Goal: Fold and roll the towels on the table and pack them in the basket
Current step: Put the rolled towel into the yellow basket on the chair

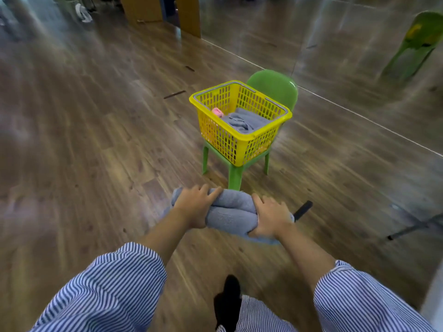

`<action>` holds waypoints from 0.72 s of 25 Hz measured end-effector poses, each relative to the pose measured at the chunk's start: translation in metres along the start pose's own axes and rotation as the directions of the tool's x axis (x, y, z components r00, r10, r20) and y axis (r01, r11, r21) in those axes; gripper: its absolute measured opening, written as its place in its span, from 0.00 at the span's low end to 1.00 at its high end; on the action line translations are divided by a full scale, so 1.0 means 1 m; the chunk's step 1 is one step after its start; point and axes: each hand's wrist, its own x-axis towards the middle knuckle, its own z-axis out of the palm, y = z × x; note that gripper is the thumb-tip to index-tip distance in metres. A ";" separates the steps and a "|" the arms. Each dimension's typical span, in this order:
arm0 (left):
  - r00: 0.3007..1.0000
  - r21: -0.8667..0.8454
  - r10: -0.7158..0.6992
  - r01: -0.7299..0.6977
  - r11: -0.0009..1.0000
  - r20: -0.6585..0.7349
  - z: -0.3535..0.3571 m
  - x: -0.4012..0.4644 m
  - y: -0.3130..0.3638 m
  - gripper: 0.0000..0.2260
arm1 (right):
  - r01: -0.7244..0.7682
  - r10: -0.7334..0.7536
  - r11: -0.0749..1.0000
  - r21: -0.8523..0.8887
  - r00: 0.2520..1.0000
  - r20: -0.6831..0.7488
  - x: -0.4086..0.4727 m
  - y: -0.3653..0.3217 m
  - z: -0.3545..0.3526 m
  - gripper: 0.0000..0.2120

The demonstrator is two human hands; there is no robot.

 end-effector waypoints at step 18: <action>0.975 -0.045 0.198 -0.203 0.978 -0.101 0.007 0.347 -0.272 0.47 | -0.149 0.149 0.989 0.019 0.989 0.006 0.384 0.032 -0.079 0.50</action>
